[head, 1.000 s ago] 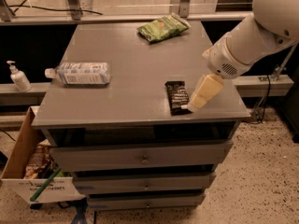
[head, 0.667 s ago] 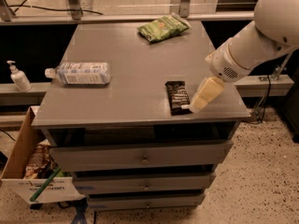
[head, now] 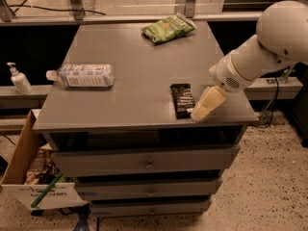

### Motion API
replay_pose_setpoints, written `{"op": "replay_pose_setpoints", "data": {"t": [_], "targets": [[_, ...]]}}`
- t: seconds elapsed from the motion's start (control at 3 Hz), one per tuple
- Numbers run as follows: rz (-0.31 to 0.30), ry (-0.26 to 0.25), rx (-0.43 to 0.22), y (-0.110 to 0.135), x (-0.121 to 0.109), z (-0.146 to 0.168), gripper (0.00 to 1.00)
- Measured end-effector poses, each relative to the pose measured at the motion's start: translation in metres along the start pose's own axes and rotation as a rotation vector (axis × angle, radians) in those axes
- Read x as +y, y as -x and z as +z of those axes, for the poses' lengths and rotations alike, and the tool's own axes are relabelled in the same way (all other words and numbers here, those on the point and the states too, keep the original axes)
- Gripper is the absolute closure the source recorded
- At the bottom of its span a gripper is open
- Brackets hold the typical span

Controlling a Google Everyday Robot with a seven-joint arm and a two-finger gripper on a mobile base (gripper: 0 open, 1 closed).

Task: Move rxbar chocolate near green jalapeno chip bag

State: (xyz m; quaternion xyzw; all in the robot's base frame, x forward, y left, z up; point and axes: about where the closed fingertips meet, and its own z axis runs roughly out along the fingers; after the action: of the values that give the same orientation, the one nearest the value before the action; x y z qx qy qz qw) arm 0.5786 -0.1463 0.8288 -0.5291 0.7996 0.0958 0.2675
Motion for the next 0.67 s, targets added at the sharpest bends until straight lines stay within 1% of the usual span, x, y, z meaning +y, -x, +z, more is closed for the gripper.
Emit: {"op": "replay_pose_setpoints", "data": {"t": [0.33, 0.67], "targets": [[0.013, 0.023, -0.001, -0.0021, 0.0048, 0.0124, 0.0], [0.014, 0.041, -0.012, 0.0061, 0.0094, 0.0184, 0.0]]}}
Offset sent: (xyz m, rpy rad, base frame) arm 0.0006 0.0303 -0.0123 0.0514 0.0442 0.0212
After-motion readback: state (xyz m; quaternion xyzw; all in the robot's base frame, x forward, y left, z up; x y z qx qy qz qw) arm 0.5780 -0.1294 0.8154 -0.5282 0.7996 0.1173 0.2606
